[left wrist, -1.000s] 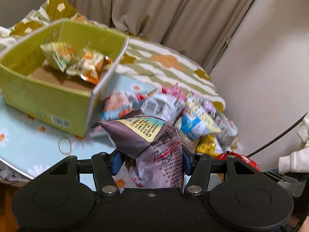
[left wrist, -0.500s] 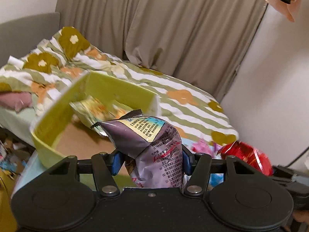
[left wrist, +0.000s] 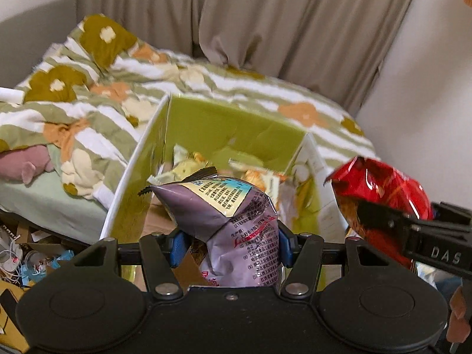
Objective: Organize snacks
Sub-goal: 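Carry both bags into the cardboard box and open both tools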
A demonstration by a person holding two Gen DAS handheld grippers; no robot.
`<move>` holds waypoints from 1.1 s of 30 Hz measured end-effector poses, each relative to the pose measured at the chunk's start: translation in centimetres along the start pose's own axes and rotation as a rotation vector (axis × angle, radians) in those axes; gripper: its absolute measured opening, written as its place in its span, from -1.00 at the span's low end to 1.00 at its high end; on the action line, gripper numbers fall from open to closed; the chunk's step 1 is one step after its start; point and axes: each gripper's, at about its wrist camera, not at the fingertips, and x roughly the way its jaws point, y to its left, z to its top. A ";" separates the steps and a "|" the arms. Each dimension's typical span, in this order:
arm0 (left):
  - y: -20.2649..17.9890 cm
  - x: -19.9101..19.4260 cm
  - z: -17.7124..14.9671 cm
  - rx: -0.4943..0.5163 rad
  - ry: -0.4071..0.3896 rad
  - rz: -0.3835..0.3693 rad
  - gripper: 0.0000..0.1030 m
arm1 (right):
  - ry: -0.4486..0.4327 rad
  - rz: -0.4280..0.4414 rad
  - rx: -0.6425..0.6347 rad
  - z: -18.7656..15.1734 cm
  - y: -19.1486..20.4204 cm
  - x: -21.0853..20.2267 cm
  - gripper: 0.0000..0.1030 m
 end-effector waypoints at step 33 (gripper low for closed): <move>1.1 -0.7 -2.2 0.050 0.014 0.165 0.90 | 0.207 0.092 0.037 -0.4 3.3 9.5 0.62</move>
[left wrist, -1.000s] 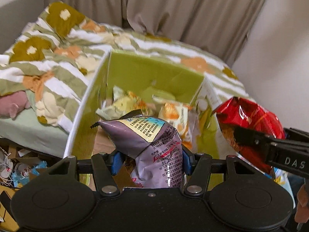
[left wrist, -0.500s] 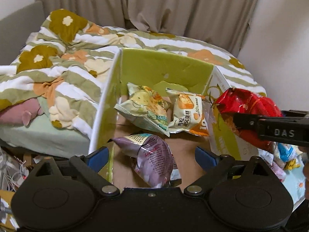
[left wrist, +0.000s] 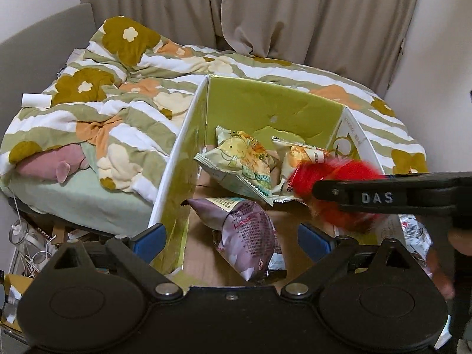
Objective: Organize snacks
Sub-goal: 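Carry both bags into the cardboard box and open both tools, then grasp the blue-white snack bag with the left tool while the right tool grasps the grey rice-snack bag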
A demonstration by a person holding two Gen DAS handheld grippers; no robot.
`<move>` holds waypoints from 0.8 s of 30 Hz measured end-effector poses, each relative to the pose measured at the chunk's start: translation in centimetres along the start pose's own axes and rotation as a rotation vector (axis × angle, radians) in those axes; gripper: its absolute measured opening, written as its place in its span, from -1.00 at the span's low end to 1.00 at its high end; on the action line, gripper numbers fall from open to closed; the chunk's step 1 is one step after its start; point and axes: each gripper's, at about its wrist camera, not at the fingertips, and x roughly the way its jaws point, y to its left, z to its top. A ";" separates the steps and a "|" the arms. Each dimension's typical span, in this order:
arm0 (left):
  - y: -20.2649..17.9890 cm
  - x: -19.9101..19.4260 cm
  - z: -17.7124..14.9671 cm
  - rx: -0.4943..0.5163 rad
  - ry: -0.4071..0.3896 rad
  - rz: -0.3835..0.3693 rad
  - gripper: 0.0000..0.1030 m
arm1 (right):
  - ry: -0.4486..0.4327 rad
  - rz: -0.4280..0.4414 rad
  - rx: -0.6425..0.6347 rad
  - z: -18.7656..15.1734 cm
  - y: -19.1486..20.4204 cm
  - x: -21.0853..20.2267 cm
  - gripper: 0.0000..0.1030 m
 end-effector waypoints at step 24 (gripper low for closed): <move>-0.7 -3.9 0.6 0.020 -0.106 0.063 0.90 | -0.170 0.063 0.054 -0.3 -1.4 -6.0 1.00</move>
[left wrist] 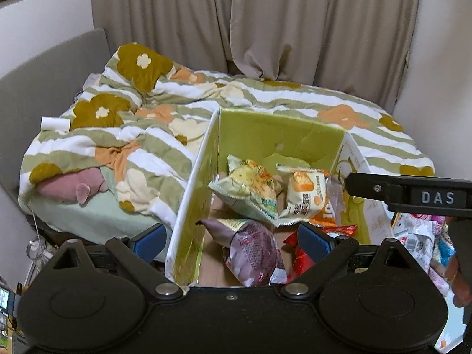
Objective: Organize snacks
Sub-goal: 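Grasp the blue-white snack bag with the left tool while the right tool grasps the grey rice-snack bag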
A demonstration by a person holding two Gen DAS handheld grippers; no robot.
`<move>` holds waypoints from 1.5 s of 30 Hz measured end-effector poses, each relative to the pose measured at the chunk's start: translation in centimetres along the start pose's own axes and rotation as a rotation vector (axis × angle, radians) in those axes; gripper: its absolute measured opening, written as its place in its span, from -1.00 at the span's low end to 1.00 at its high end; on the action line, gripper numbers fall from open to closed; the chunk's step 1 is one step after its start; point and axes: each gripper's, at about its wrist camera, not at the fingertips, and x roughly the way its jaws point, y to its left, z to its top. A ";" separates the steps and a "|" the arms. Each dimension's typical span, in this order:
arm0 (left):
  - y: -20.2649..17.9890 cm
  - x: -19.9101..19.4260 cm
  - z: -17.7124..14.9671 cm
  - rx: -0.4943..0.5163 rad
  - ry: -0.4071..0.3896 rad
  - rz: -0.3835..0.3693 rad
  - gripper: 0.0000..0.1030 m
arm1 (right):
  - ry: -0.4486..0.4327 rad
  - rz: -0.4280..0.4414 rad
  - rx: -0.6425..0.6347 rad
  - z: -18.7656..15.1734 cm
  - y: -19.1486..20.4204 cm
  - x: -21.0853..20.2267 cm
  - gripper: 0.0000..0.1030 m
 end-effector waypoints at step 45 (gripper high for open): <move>-32.8 3.7 -5.1 0.422 0.005 -0.400 0.89 | -0.007 -0.461 0.195 -9.5 -28.2 -18.6 1.00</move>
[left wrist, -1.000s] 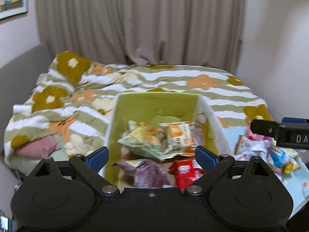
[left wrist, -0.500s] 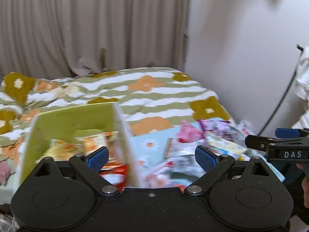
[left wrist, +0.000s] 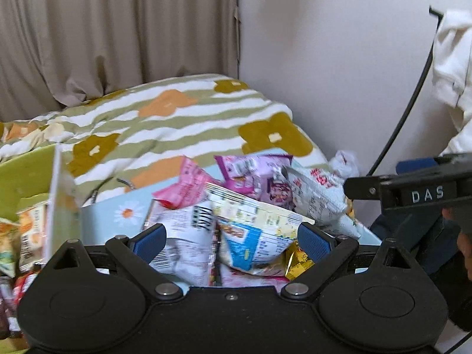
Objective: Organize snacks
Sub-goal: 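Grasp the blue-white snack bag with the left tool while the right tool grasps the grey rice-snack bag, then lift both held bags and carry them toward the cardboard box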
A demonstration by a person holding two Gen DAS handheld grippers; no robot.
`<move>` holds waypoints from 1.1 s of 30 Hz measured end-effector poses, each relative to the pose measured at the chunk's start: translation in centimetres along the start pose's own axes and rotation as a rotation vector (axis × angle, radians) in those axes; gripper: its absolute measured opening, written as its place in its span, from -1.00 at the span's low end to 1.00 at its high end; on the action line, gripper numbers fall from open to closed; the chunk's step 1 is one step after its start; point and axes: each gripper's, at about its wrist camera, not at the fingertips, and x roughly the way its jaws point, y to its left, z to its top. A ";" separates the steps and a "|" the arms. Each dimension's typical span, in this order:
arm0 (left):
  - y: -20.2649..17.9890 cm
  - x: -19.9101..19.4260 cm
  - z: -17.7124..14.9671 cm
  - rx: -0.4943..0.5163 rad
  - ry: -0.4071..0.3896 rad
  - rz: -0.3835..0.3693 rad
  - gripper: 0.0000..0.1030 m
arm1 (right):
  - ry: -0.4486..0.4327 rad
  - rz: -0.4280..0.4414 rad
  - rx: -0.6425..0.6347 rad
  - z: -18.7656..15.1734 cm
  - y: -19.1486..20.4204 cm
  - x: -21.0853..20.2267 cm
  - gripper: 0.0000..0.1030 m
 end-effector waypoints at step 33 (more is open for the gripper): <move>-3.8 7.4 -1.9 0.089 0.037 0.061 0.14 | 0.155 0.184 0.046 -0.4 -4.2 11.9 1.00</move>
